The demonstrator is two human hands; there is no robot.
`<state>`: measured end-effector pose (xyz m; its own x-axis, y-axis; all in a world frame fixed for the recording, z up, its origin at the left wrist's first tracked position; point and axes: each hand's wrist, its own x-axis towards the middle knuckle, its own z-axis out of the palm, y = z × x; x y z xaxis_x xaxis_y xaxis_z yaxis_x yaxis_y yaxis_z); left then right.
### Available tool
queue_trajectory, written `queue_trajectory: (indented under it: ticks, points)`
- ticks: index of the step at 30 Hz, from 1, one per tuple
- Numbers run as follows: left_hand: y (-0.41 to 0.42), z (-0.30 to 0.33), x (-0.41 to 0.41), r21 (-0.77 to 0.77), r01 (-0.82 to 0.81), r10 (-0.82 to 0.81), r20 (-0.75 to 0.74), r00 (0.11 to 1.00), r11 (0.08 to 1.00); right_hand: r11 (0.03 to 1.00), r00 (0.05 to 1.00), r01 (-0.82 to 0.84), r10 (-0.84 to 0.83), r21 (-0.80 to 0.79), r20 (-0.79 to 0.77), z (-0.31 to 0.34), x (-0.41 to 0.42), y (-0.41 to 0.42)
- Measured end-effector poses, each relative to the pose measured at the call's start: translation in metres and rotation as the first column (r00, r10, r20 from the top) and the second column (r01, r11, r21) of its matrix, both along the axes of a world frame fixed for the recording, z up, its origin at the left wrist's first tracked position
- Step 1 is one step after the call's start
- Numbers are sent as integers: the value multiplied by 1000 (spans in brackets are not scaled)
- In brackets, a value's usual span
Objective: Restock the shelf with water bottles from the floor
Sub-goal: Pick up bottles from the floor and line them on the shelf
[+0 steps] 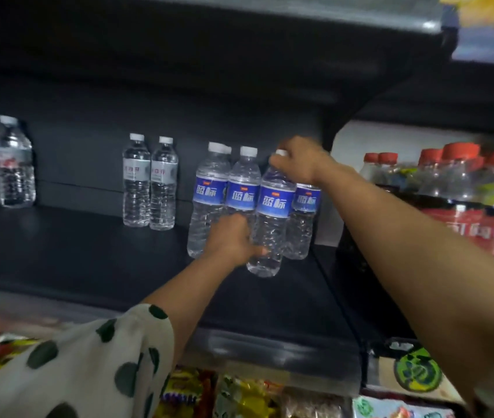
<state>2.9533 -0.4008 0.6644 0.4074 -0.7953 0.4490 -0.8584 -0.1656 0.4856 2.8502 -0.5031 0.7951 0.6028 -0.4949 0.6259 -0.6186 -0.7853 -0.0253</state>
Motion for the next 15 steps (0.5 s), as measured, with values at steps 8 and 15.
queue_trajectory:
  ticks: [8, 15]
  points:
    - [0, 3, 17, -43, -123, 125, 39, 991, 991, 998, 998, -47, 48, 42, -26, 4, 9, -28]
    - [-7, 1, 26, -19, -162, 163, 78, 983, 987, 995, 998, -65, 65, 76, -1, 4, 8, -31]
